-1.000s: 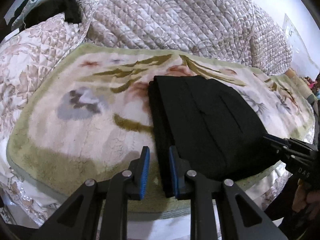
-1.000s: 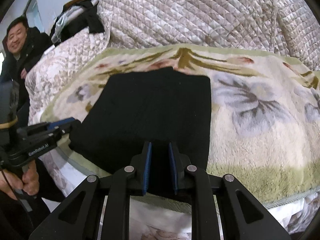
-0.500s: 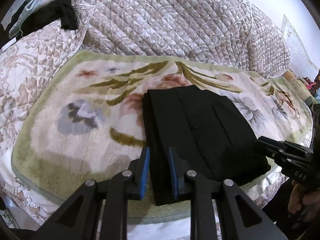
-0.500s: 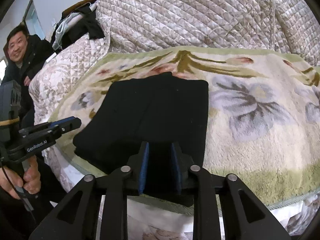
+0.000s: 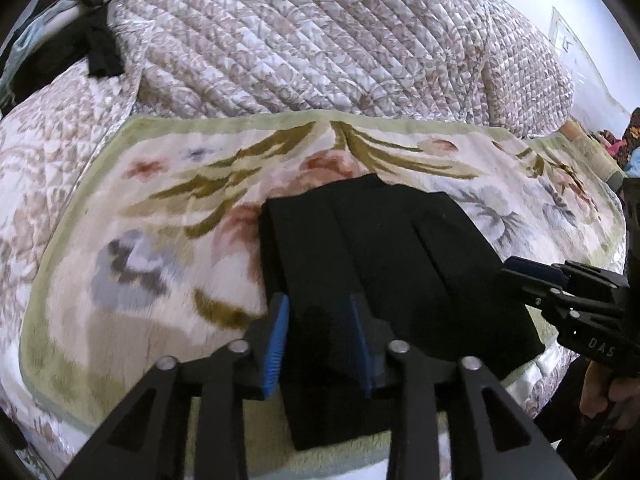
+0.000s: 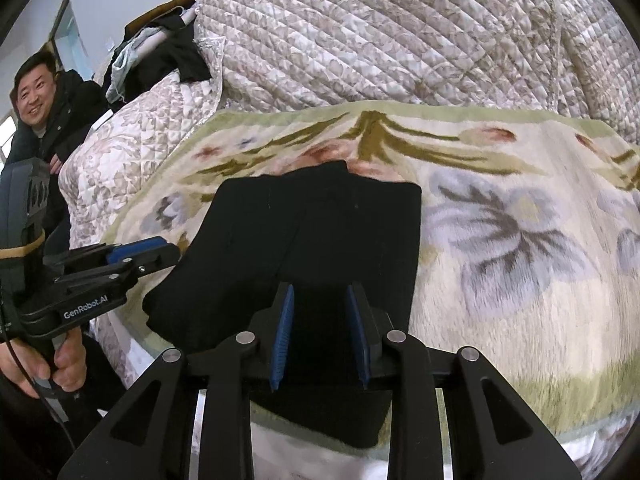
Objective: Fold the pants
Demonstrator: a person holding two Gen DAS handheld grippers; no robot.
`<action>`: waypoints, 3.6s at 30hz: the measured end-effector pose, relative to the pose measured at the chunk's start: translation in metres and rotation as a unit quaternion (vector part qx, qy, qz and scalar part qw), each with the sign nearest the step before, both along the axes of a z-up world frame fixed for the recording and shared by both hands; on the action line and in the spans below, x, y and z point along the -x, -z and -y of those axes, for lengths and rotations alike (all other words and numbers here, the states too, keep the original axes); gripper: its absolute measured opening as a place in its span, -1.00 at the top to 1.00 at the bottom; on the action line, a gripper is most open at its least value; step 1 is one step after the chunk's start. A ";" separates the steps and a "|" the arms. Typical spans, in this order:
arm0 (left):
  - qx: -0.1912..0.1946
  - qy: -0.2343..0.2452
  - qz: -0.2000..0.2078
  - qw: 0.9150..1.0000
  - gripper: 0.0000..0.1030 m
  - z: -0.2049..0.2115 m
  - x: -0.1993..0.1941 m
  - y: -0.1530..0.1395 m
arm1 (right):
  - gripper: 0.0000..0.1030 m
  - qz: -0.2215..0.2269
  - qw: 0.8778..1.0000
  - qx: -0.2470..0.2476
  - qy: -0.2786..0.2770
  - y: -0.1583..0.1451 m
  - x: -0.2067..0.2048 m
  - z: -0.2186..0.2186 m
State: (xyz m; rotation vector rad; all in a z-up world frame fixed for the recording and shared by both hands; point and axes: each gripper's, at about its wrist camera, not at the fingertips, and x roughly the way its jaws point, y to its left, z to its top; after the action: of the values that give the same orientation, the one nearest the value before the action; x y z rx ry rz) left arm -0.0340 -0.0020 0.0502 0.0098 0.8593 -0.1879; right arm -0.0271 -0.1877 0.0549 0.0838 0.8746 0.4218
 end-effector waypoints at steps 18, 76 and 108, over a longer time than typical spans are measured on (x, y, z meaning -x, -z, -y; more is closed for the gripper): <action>0.184 0.003 -0.058 0.981 -0.30 -0.051 -0.045 0.051 | -0.27 -0.100 0.984 -0.131 0.068 0.044 -0.048 0.055; 0.108 -0.078 -0.029 0.991 0.35 -0.125 -0.210 0.021 | 0.31 -0.080 0.991 -0.107 0.031 0.032 -0.239 -0.010; -0.014 -0.088 -0.015 0.996 0.27 -0.052 -0.068 0.029 | 0.20 -0.008 0.997 0.067 -0.029 0.021 -0.079 -0.046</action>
State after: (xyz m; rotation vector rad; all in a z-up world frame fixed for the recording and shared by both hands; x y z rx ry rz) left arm 0.0344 0.0504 0.0214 -0.0416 0.8883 -0.0111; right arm 0.0521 -0.1421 0.0335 -0.0624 0.9206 0.4151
